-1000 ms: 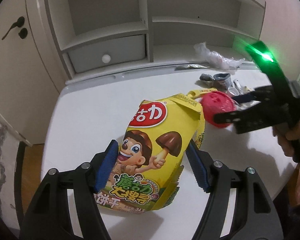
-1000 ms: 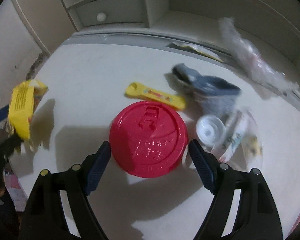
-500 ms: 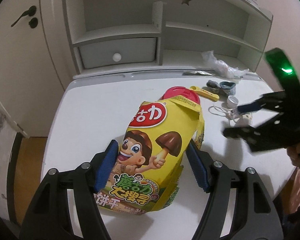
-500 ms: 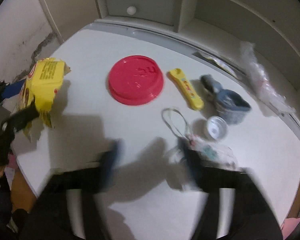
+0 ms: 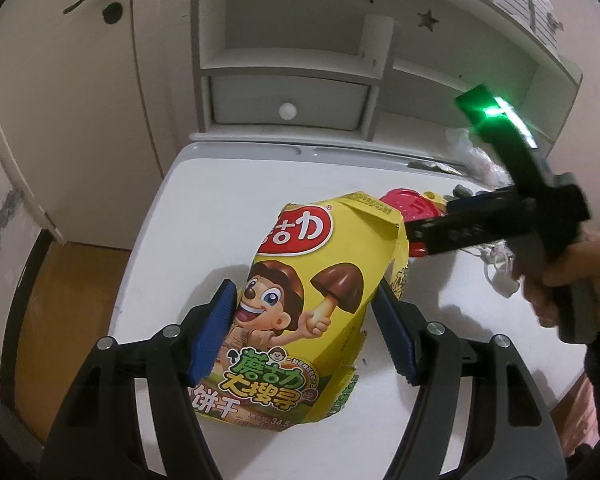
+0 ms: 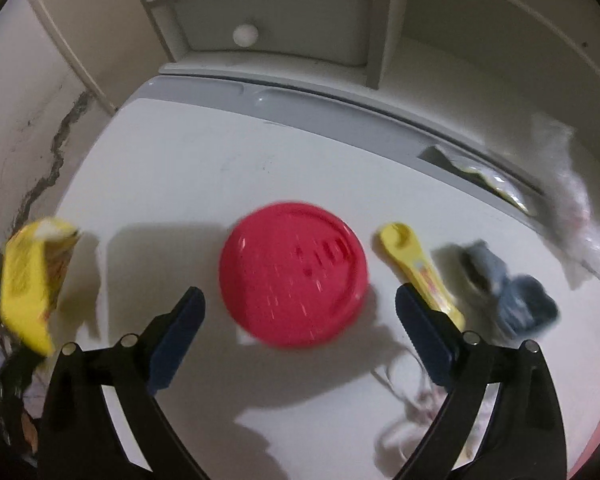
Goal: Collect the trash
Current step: 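Hold the snack bag in left tool while right tool grasps the red cup lid, then carry the snack bag and red lid over the bin and open both tools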
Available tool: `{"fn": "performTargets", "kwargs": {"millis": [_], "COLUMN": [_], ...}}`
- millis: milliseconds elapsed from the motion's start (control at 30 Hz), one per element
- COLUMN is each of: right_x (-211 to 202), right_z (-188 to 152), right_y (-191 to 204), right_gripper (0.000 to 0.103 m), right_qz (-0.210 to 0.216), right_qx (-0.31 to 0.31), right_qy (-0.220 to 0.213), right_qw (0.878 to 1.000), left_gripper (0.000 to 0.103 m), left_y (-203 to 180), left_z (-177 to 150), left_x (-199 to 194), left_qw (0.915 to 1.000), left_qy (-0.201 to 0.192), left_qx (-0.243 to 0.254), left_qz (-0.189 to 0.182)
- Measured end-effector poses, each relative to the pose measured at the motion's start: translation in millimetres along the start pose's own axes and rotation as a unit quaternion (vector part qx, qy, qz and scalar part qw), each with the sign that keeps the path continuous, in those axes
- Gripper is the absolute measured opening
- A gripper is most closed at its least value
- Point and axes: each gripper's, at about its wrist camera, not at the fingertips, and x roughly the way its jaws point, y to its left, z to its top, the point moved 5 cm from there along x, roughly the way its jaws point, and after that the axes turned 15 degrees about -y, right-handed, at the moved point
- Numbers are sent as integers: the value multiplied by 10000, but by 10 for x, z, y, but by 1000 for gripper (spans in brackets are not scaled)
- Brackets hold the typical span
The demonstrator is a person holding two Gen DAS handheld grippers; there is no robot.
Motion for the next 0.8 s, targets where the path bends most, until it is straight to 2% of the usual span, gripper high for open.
{"fn": "performTargets", "kwargs": {"millis": [133,167,200,300,433,567,633,800], "right_x": [136,129,94,45,-331,-945,-1223,-2089], "right_z": [5,-4,-4,-36,-102,-408,-634,-1540], "right_y": [60,63,60,47,-64,-421,-674,-1647], "right_gripper": [92,81,80,79,79,79,79,79], "right_qz": [-120,-133,-215,-84,-37,-79,-205,-961], "right_qx": [-130,-134,-188,-108,-59,70,186,858], "right_qy": [108,75,-18,-8,-348,-685,-797,-1063], "right_qw": [9998,9998,9996,9999,9994,9976,9964,9860], "left_gripper": [67,67,67,67,67,67,67,67], "left_y": [26,28,31,-16,-195,-584,-938,-2009], "left_z": [1,6,8,26,33,34,31,-107], "left_x": [19,22,15,12,-23,-43,-66,-132], "left_qw": [10000,10000,10000,9999,9999,9991,9974,9857], "left_qy": [35,37,33,28,31,52,31,68], "left_qx": [-2,0,5,62,151,364,525,1000], "left_qz": [51,65,74,114,35,-222,-492,-1356]}}
